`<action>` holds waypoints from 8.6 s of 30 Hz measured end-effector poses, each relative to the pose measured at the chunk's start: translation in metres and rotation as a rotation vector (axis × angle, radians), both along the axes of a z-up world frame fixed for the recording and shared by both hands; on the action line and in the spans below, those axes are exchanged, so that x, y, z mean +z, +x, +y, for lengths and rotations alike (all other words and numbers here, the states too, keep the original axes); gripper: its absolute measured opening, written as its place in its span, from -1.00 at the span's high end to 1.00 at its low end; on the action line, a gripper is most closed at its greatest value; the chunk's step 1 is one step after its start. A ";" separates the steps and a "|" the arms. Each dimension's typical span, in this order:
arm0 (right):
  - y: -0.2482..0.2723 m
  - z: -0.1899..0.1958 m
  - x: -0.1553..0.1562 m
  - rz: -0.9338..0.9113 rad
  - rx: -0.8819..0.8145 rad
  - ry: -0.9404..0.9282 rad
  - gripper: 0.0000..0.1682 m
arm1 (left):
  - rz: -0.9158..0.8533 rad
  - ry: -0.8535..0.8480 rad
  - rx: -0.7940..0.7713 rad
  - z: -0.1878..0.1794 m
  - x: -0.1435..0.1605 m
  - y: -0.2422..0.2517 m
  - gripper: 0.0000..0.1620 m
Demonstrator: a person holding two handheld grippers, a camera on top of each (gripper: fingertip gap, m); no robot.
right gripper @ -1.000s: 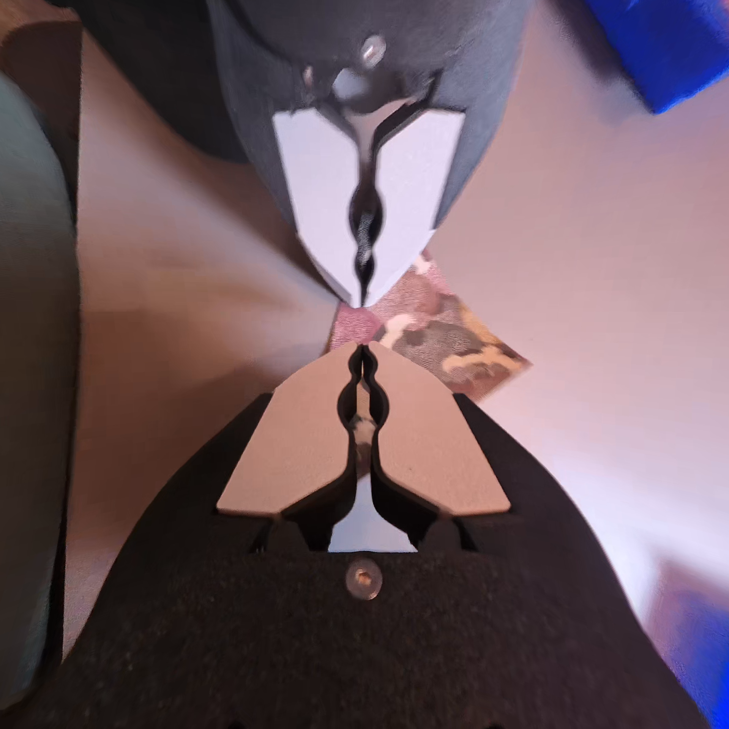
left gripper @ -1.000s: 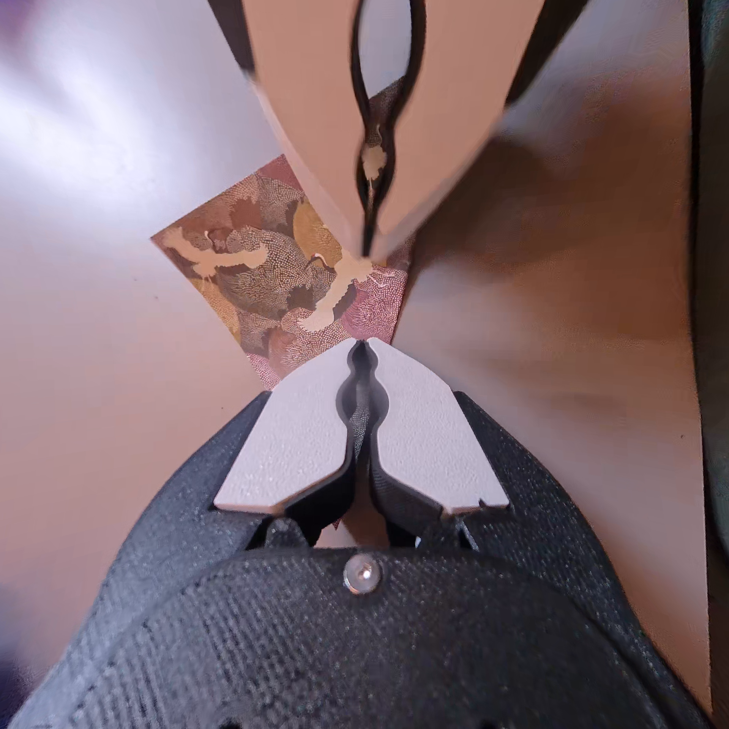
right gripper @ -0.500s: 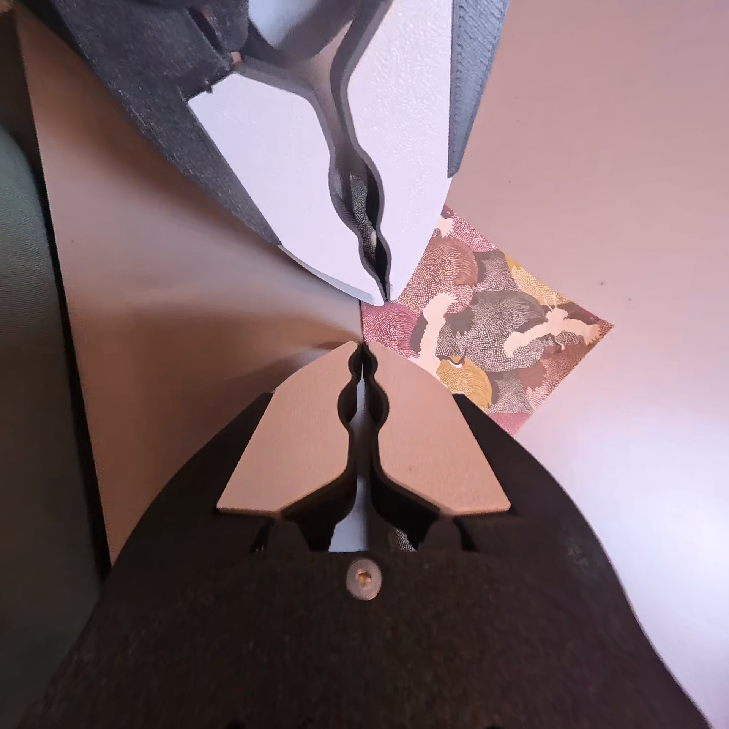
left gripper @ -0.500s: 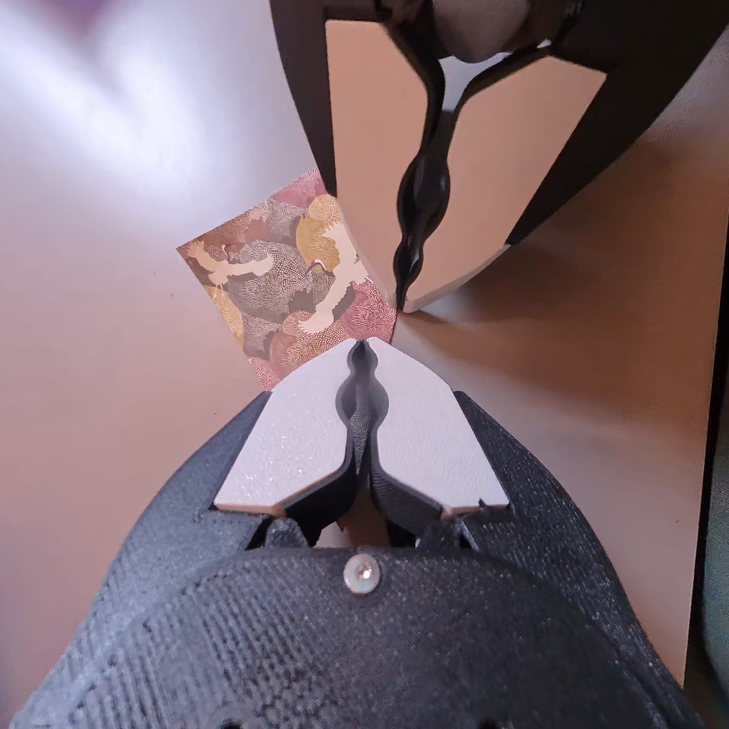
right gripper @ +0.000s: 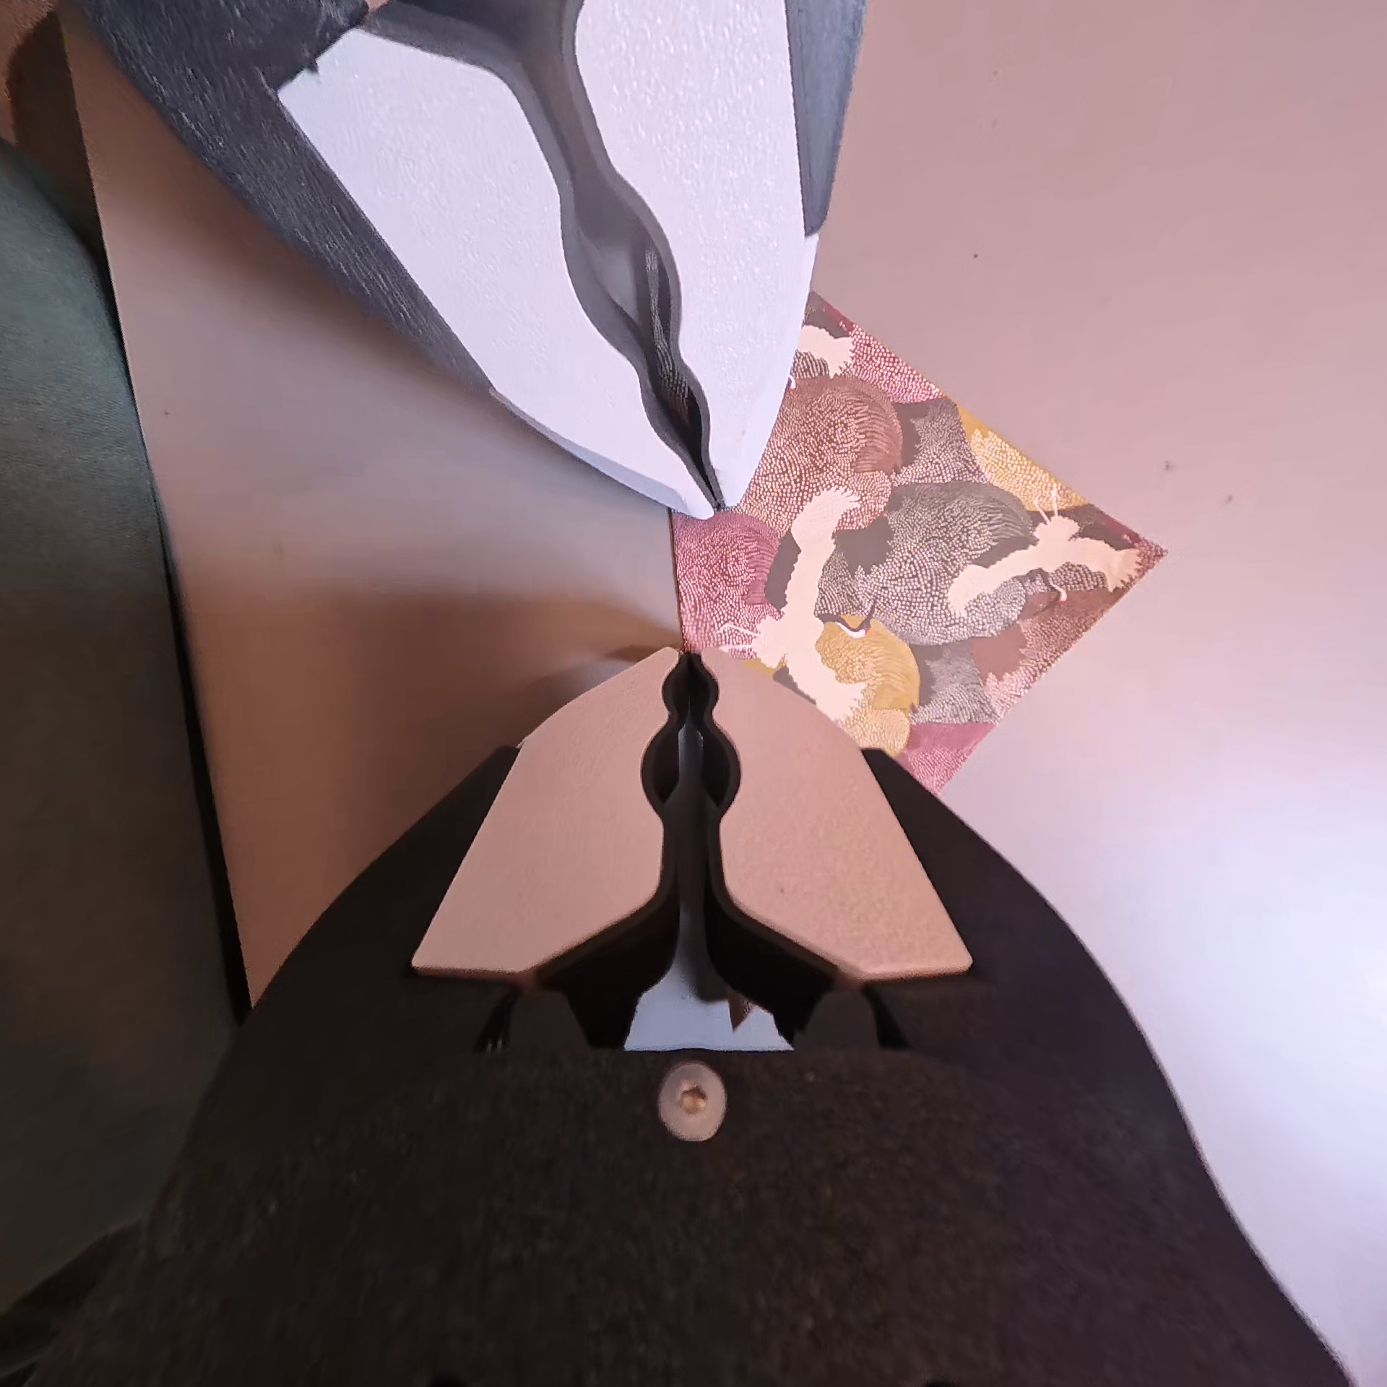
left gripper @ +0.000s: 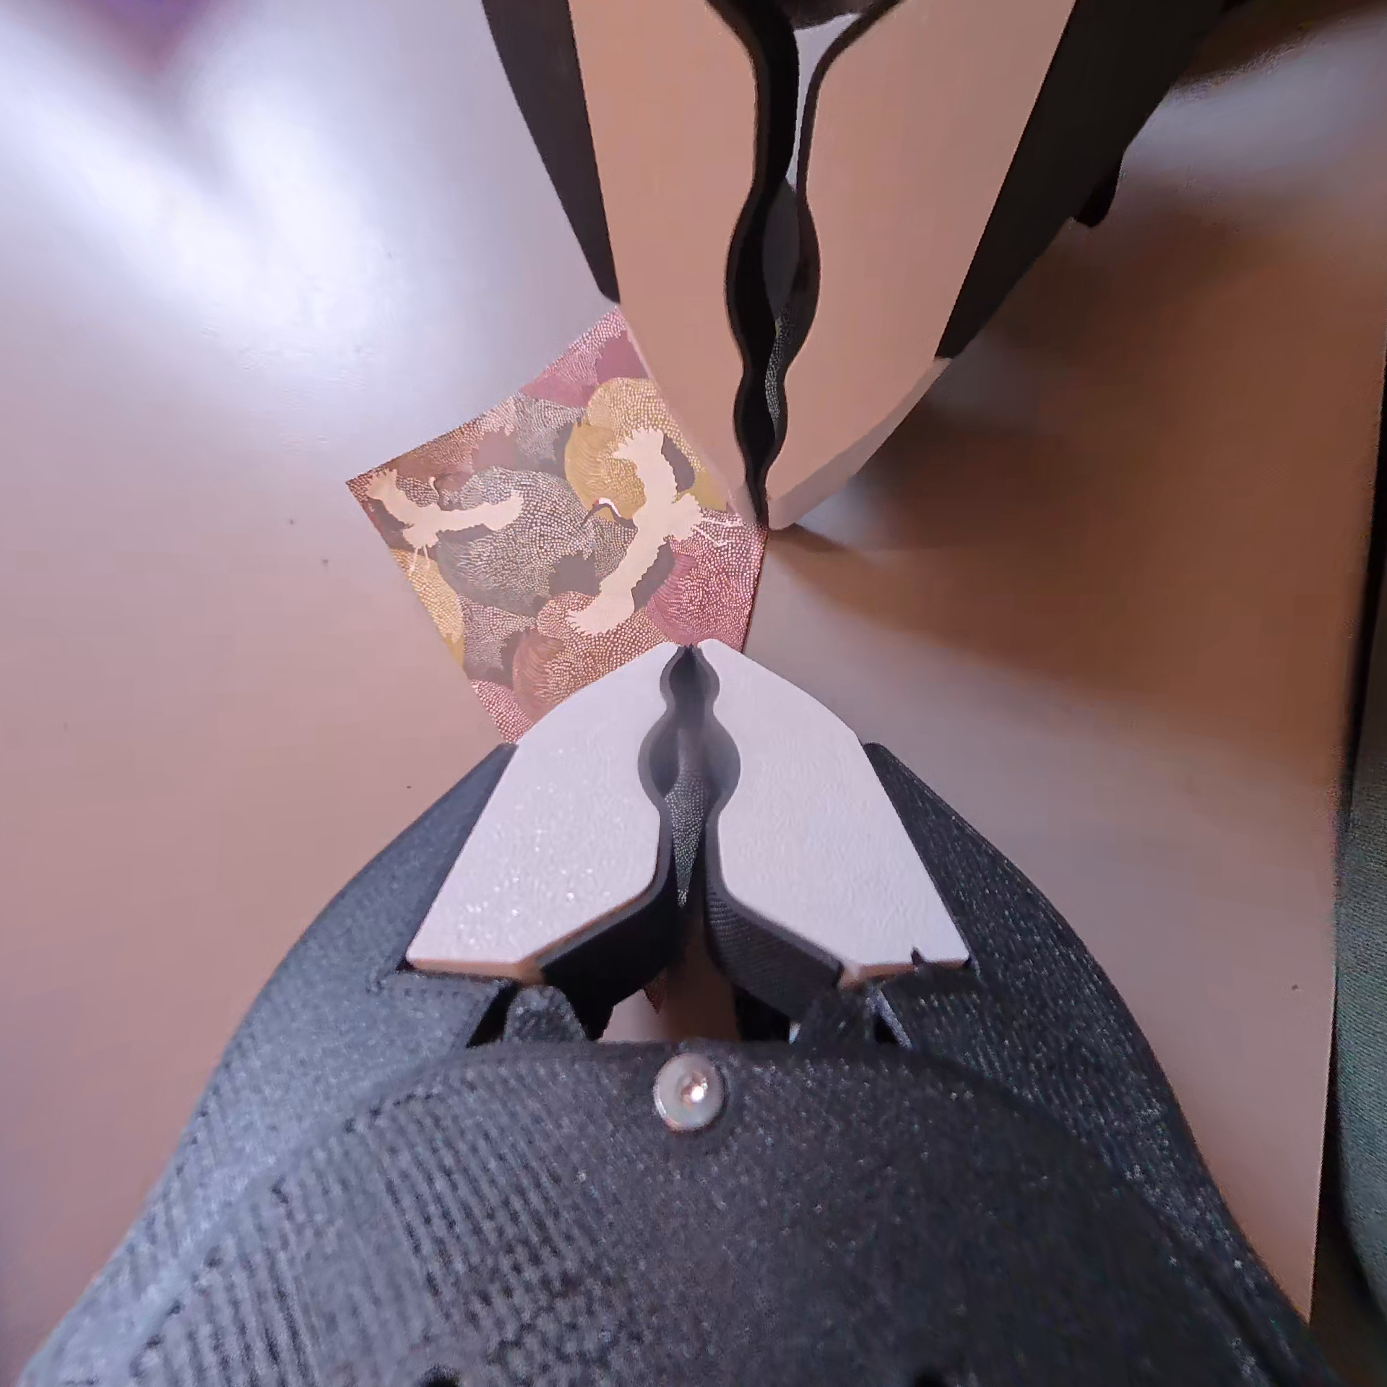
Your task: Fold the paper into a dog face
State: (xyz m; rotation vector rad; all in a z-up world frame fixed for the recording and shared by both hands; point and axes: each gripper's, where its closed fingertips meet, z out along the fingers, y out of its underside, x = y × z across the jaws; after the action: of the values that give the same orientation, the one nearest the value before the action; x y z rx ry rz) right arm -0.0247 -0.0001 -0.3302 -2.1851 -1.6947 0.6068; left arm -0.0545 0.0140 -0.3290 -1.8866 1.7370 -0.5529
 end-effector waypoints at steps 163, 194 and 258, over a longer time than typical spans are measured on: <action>0.100 0.073 0.010 0.097 0.160 0.201 0.59 | -0.090 0.015 -0.151 0.062 0.002 0.064 1.00; 0.071 0.057 0.062 0.213 0.349 0.393 0.91 | -0.161 -0.389 -0.247 0.036 0.019 0.061 0.77; 0.075 0.047 0.010 0.180 0.356 0.714 1.00 | 0.042 0.048 -0.094 0.063 0.000 0.089 1.00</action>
State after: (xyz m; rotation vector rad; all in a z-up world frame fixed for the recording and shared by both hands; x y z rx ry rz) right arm 0.0501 0.0468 -0.3207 -1.3152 -1.8399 0.2066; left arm 0.0348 0.0772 -0.3286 -1.8031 1.8570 -0.5049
